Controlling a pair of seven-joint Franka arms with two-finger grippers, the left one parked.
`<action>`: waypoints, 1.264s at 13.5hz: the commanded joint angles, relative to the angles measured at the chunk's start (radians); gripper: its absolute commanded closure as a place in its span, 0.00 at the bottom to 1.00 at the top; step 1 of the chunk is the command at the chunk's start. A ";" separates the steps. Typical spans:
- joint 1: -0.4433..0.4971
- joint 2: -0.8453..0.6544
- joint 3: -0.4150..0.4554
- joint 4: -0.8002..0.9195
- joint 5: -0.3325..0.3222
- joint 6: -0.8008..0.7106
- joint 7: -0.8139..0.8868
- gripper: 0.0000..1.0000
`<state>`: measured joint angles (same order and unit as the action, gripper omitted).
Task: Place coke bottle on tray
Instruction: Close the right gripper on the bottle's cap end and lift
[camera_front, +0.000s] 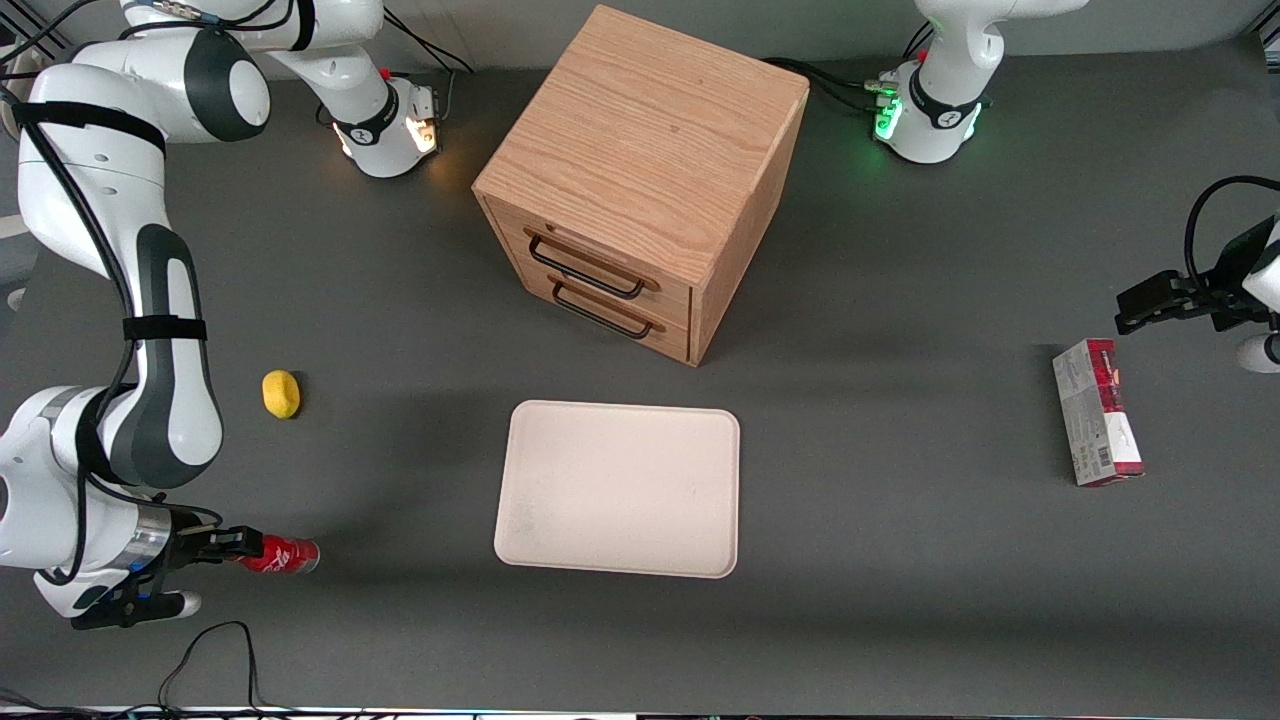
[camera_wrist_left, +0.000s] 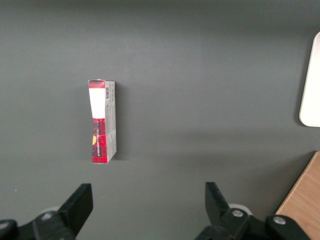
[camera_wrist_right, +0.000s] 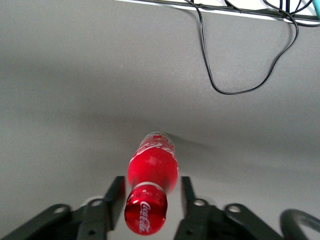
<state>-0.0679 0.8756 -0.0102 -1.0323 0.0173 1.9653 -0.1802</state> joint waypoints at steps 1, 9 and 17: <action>0.011 0.002 -0.004 0.015 -0.008 -0.006 0.039 1.00; 0.010 -0.058 -0.005 0.018 -0.010 -0.129 0.073 1.00; 0.013 -0.511 -0.004 -0.233 -0.069 -0.448 0.031 1.00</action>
<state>-0.0636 0.5707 -0.0114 -1.0264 -0.0228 1.4991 -0.1360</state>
